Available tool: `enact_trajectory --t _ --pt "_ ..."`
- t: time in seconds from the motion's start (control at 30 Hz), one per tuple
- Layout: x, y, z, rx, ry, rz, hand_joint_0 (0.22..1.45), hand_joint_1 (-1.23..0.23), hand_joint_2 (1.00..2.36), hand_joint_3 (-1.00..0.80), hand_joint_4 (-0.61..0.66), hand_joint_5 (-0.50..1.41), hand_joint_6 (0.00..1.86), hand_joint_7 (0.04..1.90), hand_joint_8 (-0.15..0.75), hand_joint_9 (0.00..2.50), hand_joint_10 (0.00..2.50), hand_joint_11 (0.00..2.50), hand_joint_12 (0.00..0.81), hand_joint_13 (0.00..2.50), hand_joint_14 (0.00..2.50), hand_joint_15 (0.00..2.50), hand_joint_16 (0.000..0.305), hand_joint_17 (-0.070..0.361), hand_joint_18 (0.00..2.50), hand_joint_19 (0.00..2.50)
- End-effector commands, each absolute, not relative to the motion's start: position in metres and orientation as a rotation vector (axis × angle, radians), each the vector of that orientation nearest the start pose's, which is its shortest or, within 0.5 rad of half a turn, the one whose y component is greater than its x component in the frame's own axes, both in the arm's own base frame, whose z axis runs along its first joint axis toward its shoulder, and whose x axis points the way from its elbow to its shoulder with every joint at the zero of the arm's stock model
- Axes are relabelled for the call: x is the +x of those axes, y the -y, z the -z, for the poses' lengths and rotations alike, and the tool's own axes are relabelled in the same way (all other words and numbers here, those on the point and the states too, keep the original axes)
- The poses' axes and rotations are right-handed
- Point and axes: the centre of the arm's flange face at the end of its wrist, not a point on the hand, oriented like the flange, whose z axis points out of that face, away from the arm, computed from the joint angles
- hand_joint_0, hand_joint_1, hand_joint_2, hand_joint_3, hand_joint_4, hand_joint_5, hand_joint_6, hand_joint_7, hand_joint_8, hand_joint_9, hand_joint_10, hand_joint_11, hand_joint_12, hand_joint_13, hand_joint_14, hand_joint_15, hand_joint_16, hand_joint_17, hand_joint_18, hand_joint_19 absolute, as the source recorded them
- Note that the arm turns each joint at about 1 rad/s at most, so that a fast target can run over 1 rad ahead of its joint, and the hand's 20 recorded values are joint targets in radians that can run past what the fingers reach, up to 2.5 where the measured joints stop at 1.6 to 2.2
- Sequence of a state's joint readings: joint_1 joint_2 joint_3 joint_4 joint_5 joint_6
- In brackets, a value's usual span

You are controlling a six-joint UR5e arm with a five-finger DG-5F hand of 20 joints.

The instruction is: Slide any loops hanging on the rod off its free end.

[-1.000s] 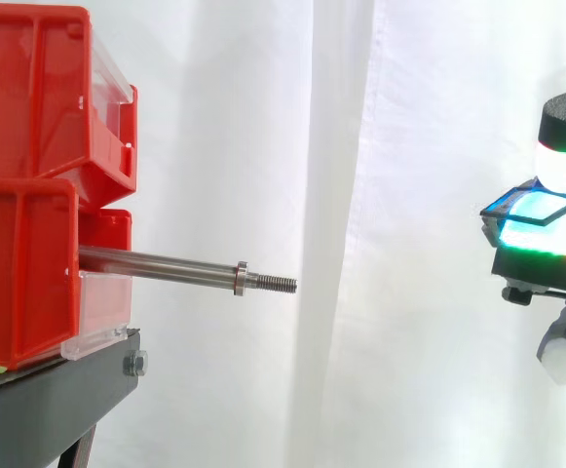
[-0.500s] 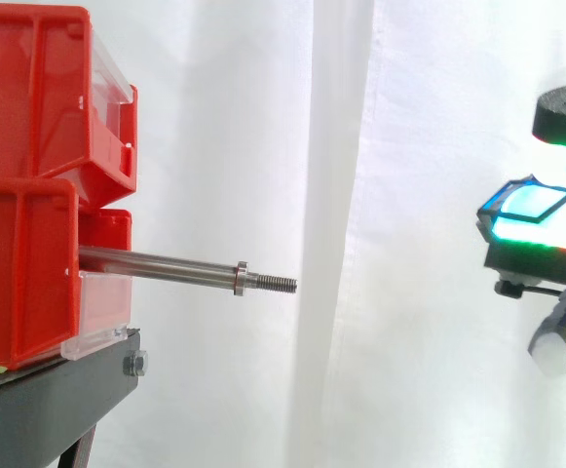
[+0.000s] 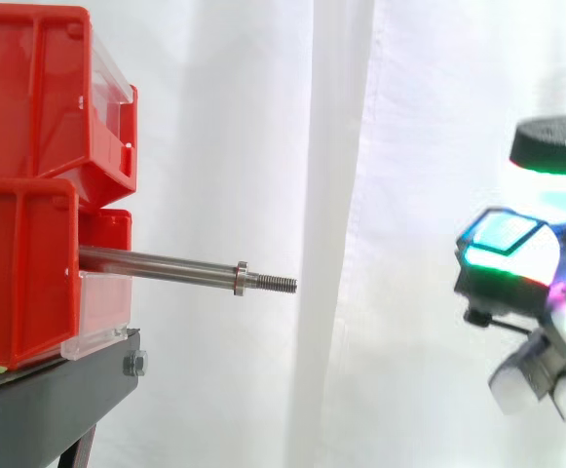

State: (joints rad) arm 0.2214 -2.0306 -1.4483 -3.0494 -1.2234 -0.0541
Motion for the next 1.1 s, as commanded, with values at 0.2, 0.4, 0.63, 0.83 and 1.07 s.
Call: enact_trajectory --t 0.2,0.4,0.63,0.83,1.07 --pt "0.664 0.025 -0.267 1.285 -1.223 -1.008 0.58 -0.76 1.02 -0.24 0.07 -0.17 0.88 1.10 0.297 0.96 0.01 0.35 0.322 0.70 0.00 0.06 0.044 0.099 0.71 0.23" --pt "0.674 0.026 -0.254 1.274 -1.185 -1.043 0.57 -0.76 1.02 -0.28 0.09 -0.17 0.86 1.09 0.295 0.96 0.01 0.34 0.321 0.69 0.00 0.05 0.044 0.100 0.70 0.22" --pt "0.674 0.027 -0.254 1.269 -1.182 -1.042 0.56 -0.74 1.01 -0.33 0.11 -0.17 0.85 1.10 0.299 0.95 0.01 0.34 0.325 0.68 0.00 0.06 0.045 0.101 0.70 0.23" --pt "0.674 0.028 -0.253 1.267 -1.184 -1.039 0.55 -0.73 1.01 -0.36 0.11 -0.17 0.85 1.09 0.298 0.94 0.01 0.33 0.327 0.68 0.00 0.05 0.045 0.102 0.69 0.23" --pt "0.674 0.027 -0.253 1.267 -1.185 -1.041 0.54 -0.73 1.01 -0.39 0.12 -0.17 0.84 1.08 0.300 0.95 0.01 0.33 0.328 0.68 0.00 0.05 0.046 0.103 0.69 0.22"
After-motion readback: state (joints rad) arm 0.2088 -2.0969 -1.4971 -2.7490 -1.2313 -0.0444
